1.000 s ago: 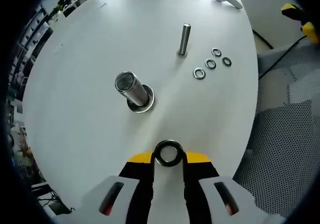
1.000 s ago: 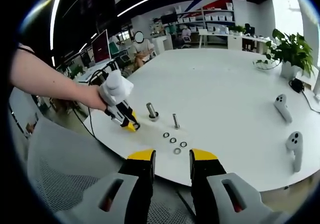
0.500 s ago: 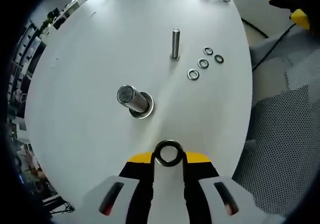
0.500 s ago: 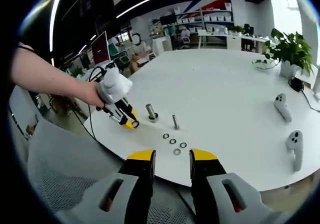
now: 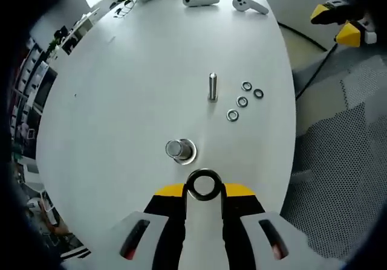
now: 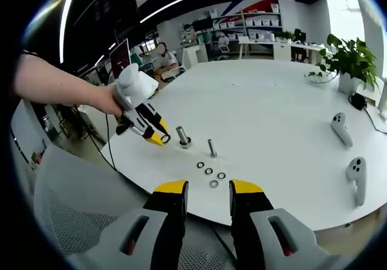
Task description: Place the washer onto the threaded stud by aligning its center hole with the stud, sliding it down to the base, and recovering from edge contact or off-axis alignment until the washer reaches the visible bottom stop.
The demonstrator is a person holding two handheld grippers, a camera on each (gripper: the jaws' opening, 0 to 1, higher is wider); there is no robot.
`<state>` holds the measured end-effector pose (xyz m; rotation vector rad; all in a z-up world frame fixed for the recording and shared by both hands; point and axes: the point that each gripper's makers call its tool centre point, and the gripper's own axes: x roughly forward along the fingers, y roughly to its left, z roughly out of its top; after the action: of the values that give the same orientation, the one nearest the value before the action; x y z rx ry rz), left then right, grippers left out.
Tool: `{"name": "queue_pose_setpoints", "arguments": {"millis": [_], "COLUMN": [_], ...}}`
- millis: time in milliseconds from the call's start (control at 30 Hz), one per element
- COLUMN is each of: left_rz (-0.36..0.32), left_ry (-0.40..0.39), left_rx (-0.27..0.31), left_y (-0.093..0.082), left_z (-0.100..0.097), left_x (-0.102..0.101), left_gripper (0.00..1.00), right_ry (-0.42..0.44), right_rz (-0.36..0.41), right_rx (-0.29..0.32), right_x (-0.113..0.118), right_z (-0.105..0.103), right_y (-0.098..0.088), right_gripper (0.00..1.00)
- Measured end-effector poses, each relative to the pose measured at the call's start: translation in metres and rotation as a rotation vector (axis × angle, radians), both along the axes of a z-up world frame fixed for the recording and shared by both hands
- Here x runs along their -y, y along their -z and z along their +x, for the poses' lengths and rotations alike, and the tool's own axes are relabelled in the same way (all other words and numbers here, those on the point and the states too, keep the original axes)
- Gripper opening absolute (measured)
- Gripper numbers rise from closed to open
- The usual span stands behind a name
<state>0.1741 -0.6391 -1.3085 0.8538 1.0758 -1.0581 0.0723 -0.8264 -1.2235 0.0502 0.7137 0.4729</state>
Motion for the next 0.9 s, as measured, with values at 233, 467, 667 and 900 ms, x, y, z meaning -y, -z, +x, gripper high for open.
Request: {"name": "queue_pose_setpoints", "arguments": {"millis": [233,467,667,900], "left_rz": [-0.023,-0.052,-0.045,-0.028], "left_ry": [0.021,0.007,0.007,0.017], "left_rx": [0.023,0.048,0.056,0.052], "left_y": [-0.013,-0.018,-0.015,-0.009], "left_z": [0.009,0.024,0.033,0.036], "left_x": [0.008,0.018,0.020,0.024], "left_gripper": [0.20,0.20,0.20,0.20], "right_ry": [0.005,0.008,0.010,0.008], "right_rz": [0.003,0.007,0.008,0.007], "right_rx": [0.001,0.007,0.007,0.006], "right_x": [0.001,0.001,0.001,0.001], "right_z": [0.000,0.000,0.000,0.000], "right_y": [0.000,-0.001,-0.001,-0.001], "right_gripper": [0.29,0.30,0.30,0.30]}}
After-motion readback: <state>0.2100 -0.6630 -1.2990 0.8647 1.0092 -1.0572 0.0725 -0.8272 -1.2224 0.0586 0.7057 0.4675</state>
